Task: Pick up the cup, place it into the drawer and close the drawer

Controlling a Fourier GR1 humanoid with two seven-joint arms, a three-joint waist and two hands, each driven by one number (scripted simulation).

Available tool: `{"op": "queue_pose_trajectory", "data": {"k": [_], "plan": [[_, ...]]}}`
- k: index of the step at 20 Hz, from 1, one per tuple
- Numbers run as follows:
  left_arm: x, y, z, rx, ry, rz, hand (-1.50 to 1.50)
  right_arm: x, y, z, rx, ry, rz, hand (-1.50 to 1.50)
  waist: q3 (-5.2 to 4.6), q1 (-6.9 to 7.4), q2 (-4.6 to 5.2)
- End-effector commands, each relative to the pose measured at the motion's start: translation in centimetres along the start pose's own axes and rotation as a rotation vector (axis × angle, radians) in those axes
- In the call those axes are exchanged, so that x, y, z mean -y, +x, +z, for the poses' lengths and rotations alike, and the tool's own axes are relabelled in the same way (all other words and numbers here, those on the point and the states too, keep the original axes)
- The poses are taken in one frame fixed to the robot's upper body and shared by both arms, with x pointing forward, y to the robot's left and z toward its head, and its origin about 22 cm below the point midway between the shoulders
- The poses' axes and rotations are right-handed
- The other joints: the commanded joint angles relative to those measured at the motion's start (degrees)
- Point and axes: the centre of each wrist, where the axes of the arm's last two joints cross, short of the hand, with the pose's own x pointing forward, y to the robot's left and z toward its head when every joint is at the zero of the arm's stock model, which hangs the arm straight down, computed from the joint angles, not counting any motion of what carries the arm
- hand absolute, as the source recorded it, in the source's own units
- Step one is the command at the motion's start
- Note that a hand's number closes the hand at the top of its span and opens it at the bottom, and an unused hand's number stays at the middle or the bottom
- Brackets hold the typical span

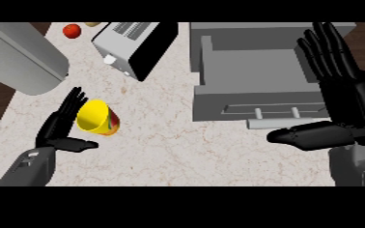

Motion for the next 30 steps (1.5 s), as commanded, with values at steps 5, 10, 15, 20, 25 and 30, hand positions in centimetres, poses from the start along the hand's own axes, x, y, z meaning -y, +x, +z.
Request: {"op": "queue_pose_trajectory", "data": {"k": [5, 10, 15, 20, 25, 30], "plan": [[2.3, -1.7, 0.1, 0.100, -0.043, 0.058, -1.50, -1.3, -0.6, -1.2, 0.004, -0.019, -0.011, -1.50, -0.11, -0.23, 0.36], [2.6, -0.5, -1.9, 0.115, -0.051, 0.058, -1.50, 0.1, 0.0, -1.4, 0.004, 0.020, 0.006, -1.50, -0.14, -0.67, 0.51], [2.9, -2.3, 0.4, 0.121, -0.061, 0.046, -1.50, -0.5, 1.0, -0.3, 0.007, 0.021, -0.002, -1.50, -0.20, -1.16, 0.43], [3.1, -1.0, -1.6, 0.136, -0.098, 0.100, -1.50, 1.2, 1.3, -0.7, 0.010, 0.014, 0.013, -1.50, -0.17, -1.33, 0.45], [5.5, -2.2, -1.5, 0.141, -0.179, 0.231, 1.50, 0.8, 0.7, -0.8, -0.004, 0.006, -0.028, -1.50, -0.22, -1.31, 0.55], [6.4, -2.8, -1.0, 0.314, -0.104, 0.106, 1.50, 1.2, 0.0, -0.8, -0.020, -0.010, 0.005, -1.50, -0.16, -0.36, 0.39]]}}
